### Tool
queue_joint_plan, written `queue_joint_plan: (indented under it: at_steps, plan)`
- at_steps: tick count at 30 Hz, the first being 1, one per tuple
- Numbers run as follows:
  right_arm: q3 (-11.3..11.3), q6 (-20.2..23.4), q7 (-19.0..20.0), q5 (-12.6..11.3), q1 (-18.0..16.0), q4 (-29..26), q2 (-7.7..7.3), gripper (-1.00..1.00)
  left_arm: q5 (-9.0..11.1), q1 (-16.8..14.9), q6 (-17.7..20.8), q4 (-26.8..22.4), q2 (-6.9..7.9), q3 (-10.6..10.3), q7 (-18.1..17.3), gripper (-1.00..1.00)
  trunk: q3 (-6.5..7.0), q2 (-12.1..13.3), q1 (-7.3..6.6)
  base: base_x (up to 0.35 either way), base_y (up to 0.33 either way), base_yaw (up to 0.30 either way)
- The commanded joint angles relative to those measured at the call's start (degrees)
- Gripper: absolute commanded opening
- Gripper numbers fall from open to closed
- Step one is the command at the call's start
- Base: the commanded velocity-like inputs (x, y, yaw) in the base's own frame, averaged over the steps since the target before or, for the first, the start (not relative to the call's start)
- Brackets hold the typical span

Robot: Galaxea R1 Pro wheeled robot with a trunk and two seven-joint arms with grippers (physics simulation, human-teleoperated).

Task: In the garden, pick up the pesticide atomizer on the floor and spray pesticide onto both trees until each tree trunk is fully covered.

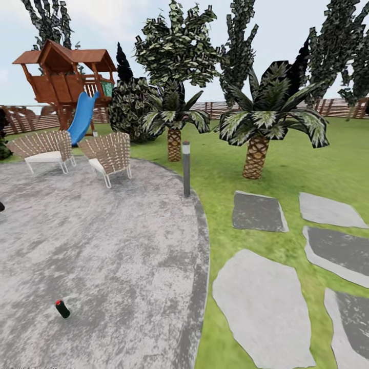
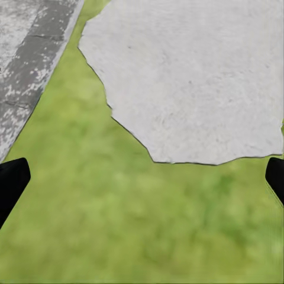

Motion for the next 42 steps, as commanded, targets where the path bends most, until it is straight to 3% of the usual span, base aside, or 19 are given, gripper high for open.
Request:
queue_joint_plan:
  at_steps: [1,42]
  plan:
    - [-0.07,-0.17,0.03,0.02,-0.02,0.06,0.01,1.00,0.03,-0.05,-0.20,0.05,-0.02,0.04,0.07,1.00,-0.05,-0.02,0.01,0.181,-0.244,0.279]
    - [-0.07,-0.17,0.03,0.00,-0.02,0.00,0.01,1.00,0.03,-0.05,-0.22,0.05,0.02,0.12,0.07,1.00,-0.05,-0.02,0.01,0.181,-0.244,0.278]
